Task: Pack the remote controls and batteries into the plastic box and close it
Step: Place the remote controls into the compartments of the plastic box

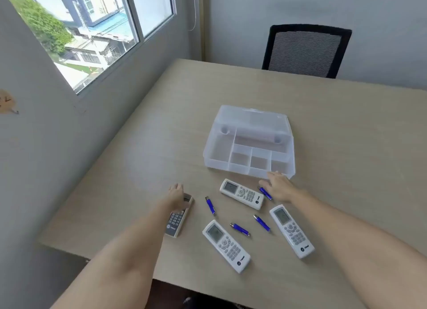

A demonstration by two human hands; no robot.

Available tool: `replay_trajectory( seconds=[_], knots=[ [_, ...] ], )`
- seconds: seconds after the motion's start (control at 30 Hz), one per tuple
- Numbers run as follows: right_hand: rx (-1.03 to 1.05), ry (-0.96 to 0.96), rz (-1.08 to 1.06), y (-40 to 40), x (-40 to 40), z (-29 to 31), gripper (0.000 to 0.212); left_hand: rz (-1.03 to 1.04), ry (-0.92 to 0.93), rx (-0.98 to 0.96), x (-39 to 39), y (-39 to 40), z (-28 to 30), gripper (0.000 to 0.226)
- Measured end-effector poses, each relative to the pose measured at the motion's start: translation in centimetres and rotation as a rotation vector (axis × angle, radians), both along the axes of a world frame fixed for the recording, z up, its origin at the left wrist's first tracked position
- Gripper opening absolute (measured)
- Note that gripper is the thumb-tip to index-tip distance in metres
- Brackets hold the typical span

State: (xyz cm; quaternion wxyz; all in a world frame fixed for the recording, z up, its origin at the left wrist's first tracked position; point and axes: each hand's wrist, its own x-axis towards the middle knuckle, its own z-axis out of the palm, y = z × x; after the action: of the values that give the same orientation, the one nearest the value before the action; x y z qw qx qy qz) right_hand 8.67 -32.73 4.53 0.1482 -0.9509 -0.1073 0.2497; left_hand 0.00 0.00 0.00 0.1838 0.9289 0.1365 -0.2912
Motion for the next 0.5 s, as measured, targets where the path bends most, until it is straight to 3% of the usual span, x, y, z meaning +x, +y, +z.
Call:
replay_trajectory(
  seconds=[0.17, 0.33, 0.5],
  knots=[
    [-0.058, 0.066, 0.035, 1.7, -1.1, -3.2, 0.044, 0.031, 0.057, 0.104, -2.3, -0.1, -2.6, 0.077],
    [-0.275, -0.051, 0.154, 4.3, -1.5, -5.7, 0.063, 0.162, 0.036, 0.000, -1.5, 0.3, -2.8, 0.060],
    [-0.354, -0.155, 0.193, 5.2, -0.9, -6.7, 0.049, 0.387, -0.329, -0.300, 4.1, 0.0, 1.7, 0.046]
  ],
)
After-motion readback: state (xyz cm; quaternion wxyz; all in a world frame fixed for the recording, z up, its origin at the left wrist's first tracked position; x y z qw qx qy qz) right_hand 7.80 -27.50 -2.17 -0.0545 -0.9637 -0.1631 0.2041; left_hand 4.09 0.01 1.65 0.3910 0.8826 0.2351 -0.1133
